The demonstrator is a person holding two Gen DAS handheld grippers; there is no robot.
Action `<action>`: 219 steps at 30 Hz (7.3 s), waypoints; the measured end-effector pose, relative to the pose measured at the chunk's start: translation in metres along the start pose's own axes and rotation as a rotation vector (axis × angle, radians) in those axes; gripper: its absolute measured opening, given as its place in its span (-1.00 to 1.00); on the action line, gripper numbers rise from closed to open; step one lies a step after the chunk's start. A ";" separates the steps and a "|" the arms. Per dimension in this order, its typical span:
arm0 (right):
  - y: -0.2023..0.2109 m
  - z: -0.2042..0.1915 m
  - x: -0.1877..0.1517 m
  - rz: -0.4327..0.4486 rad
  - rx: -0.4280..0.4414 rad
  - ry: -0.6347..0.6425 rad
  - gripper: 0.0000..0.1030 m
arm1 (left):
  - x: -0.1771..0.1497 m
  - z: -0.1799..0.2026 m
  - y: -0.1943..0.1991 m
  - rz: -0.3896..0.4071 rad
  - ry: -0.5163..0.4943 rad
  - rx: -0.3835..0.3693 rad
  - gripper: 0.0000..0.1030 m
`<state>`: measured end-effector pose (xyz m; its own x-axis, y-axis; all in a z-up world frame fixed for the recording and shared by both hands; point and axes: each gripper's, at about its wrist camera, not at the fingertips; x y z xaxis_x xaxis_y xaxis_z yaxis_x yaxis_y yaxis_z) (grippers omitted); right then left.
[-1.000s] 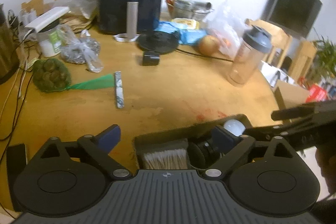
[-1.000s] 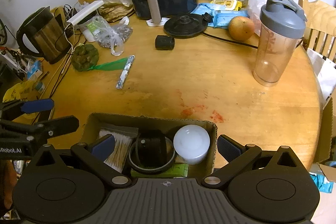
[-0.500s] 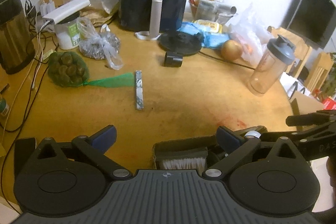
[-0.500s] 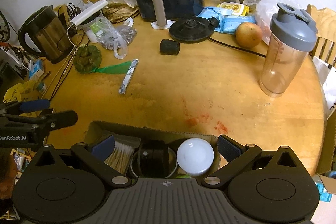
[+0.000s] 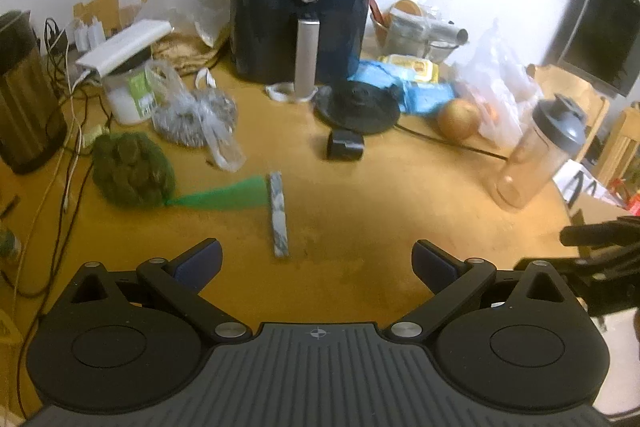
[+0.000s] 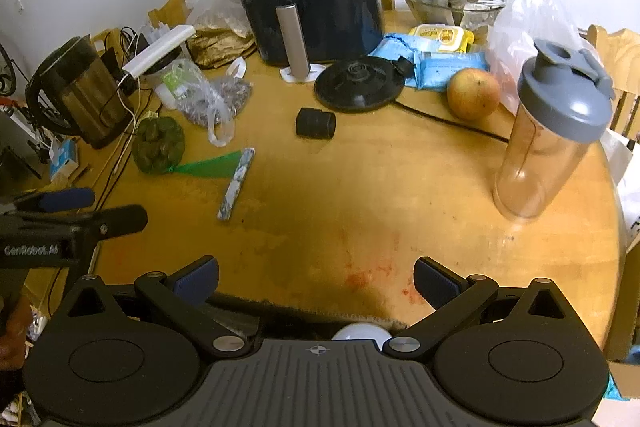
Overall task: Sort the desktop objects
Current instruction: 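Move the left gripper to the marble-patterned strip and close on it, then lift the marble strip with left while right grasps the black rubber tube piece, then carry the marble strip and the black tube piece toward the cardboard box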
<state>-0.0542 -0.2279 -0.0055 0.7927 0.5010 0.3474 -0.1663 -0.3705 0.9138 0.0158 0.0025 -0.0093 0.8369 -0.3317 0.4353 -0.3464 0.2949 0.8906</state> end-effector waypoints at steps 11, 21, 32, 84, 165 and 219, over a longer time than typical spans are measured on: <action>-0.009 0.003 0.019 -0.013 0.008 0.018 1.00 | 0.020 -0.011 -0.033 -0.026 -0.012 0.004 1.00; -0.013 0.007 0.018 -0.033 0.007 0.032 1.00 | 0.032 -0.015 -0.070 -0.057 -0.041 0.012 1.00; -0.010 0.024 0.013 -0.039 -0.026 0.005 1.00 | 0.046 -0.023 -0.117 -0.101 -0.041 0.027 0.99; -0.015 0.040 0.023 -0.066 -0.039 0.037 1.00 | 0.042 -0.031 -0.116 -0.158 0.003 0.012 -0.70; -0.221 -0.065 0.152 0.068 -0.306 0.925 -0.09 | -0.056 -0.047 0.024 0.005 0.394 -0.048 -0.70; -0.073 -0.029 0.099 0.097 -0.014 0.570 -0.16 | -0.047 -0.027 0.042 0.029 0.189 -0.129 -0.70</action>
<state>0.0196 -0.1281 -0.0317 0.3331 0.8087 0.4848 -0.2331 -0.4275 0.8734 -0.0262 0.0550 0.0043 0.8963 -0.1512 0.4168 -0.3242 0.4179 0.8487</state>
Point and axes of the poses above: each gripper's, at about its wrist camera, not at the fingertips, and y roughly against the way its jaws point, z to its right, x to its top, and after that the axes turned 14 degrees about -z, right-handed
